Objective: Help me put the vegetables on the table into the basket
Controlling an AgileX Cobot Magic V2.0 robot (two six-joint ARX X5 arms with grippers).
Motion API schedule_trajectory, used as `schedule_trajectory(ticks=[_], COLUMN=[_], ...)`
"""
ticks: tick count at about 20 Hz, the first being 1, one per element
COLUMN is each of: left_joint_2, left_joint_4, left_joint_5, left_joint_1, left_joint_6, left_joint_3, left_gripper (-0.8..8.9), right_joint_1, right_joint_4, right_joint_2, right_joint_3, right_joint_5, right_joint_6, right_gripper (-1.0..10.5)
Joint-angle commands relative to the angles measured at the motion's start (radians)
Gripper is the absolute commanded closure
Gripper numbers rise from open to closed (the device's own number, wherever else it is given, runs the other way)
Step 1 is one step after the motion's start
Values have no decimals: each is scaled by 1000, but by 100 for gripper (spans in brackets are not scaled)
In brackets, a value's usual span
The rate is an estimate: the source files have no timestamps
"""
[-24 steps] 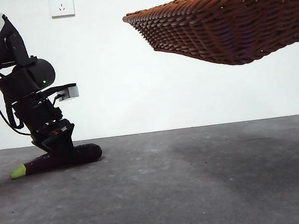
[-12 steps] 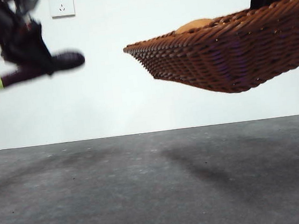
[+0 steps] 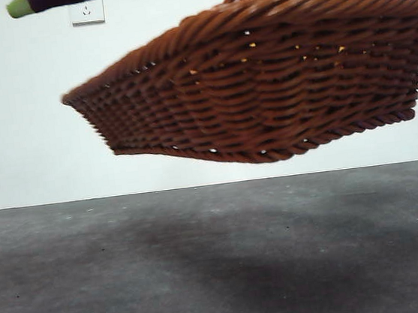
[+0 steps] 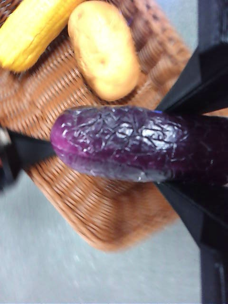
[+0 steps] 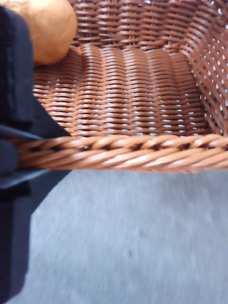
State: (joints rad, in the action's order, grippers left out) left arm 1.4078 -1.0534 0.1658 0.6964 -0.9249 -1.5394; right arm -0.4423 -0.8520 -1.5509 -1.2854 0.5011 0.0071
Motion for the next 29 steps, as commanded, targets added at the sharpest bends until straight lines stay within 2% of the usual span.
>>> schedule_trajectory(ticks=[1,10,12,13,14,15,20,23,25,28,29], left_joint_2=[43,249,266,264,262,262,207,113,38,-79,-114], left_joint_4=[-8,-9,-3,3,3,8,6,6,5,-40,-83], left_joint_5=[-13,-1,24,44,47,47,40,-42,-64,-54,-53], left_joint_1=[21,104,102,102,101,101,100,80,41,-28,-45], left_joint_6=[-29,-47,-9,5,16,48,84,99,185,450,506], left_joint_3=[1,1,1,1,1,1,0,0,0,0,0], left_gripper=[821,821,801,647,447,357,357,357,360,375,375], right_joint_1=[-26,-55,-55,-55,-55,-55,-55,-55,-54,-53,-47], right_joint_4=[10,21,19,19,23,25,27,63,91,175,206], right_joint_2=[-2,-2,-2,-2,-2,-2,-2,-2,-2,-2,-2], right_joint_3=[-6,-6,-6,-6,-6,-6,-6,-6,-6,-6,-6], right_joint_5=[24,24,24,24,24,24,17,8,-1,-68,-95], right_joint_6=[6,-10,-12,-13,-13,-13,-10,19,47,120,149], right_gripper=[958,958,958,958,958,958,958,958,958,957,957])
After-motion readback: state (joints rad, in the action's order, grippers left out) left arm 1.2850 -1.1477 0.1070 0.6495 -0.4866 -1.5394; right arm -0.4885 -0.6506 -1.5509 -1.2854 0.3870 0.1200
